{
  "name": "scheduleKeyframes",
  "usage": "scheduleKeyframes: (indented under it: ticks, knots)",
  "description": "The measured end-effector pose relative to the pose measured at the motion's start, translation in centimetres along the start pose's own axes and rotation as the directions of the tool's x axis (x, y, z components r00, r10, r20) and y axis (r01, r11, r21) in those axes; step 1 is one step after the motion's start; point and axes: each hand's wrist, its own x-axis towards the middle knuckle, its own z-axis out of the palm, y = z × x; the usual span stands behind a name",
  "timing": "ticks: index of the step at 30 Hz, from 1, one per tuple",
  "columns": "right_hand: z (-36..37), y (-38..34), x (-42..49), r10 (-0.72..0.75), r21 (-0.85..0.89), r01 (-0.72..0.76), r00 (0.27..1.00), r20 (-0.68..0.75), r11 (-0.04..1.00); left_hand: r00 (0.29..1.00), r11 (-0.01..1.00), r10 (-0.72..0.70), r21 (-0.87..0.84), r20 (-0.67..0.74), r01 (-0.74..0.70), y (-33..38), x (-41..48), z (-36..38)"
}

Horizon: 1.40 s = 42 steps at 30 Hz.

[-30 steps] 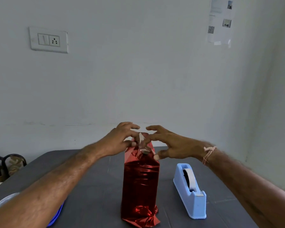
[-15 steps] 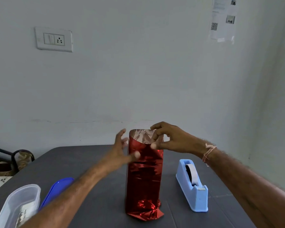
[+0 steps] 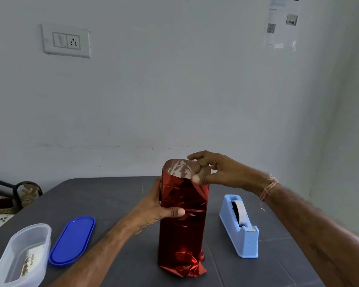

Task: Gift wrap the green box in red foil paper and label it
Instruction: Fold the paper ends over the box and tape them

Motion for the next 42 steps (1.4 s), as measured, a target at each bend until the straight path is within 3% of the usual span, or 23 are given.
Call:
scheduleKeyframes:
  ticks: [3, 7, 11, 15, 18, 26, 33, 38, 42]
  knots:
    - [0.3, 0.1, 0.3, -0.029, -0.024, 0.026, 0.992, -0.124, 0.999, 1.000, 1.000, -0.023, -0.007, -0.017, 0.023, 0.0, -0.3, 0.3]
    - [0.9, 0.2, -0.8, 0.012, 0.115, 0.022, 0.958, -0.287, 0.993, 0.998, 1.000, -0.017, 0.004, -0.055, 0.018, 0.1, -0.7, 0.7]
    - [3.0, 0.1, -3.4, 0.041, 0.226, 0.036, 0.944, -0.328, 0.974, 0.996, 1.000, 0.023, 0.023, -0.091, -0.021, 0.7, -1.3, 1.4]
    - [6.9, 1.3, -6.0, 0.217, 0.452, -0.011, 0.887, -0.408, 0.892, 0.983, 0.991, 0.106, 0.099, -0.148, -0.092, 0.7, -2.3, 1.9]
    - [9.5, 1.0, -7.6, 0.234, 0.465, -0.031, 0.892, -0.387, 0.885, 0.969, 0.966, 0.179, 0.216, -0.170, -0.141, 1.0, -3.3, 2.5]
    - [11.2, 1.2, -7.8, 0.114, 0.324, -0.008, 0.944, -0.311, 0.946, 0.961, 0.871, 0.244, 0.466, -0.132, -0.157, 1.0, -4.4, 2.2]
    - [10.2, 2.5, -7.4, 0.057, 0.070, -0.039, 0.960, -0.275, 0.997, 0.968, 0.789, 0.236, 0.599, -0.083, -0.141, 0.7, -4.3, 0.9]
    - [9.2, 3.1, -7.0, 0.016, -0.165, -0.050, 0.979, -0.202, 0.985, 0.969, 0.710, 0.246, 0.678, 0.014, -0.190, 1.4, -3.8, -0.1]
    - [8.4, 3.1, -6.9, -0.034, -0.242, -0.003, 0.988, -0.149, 0.970, 0.973, 0.620, 0.212, 0.756, 0.096, -0.210, 2.3, -3.5, -0.8]
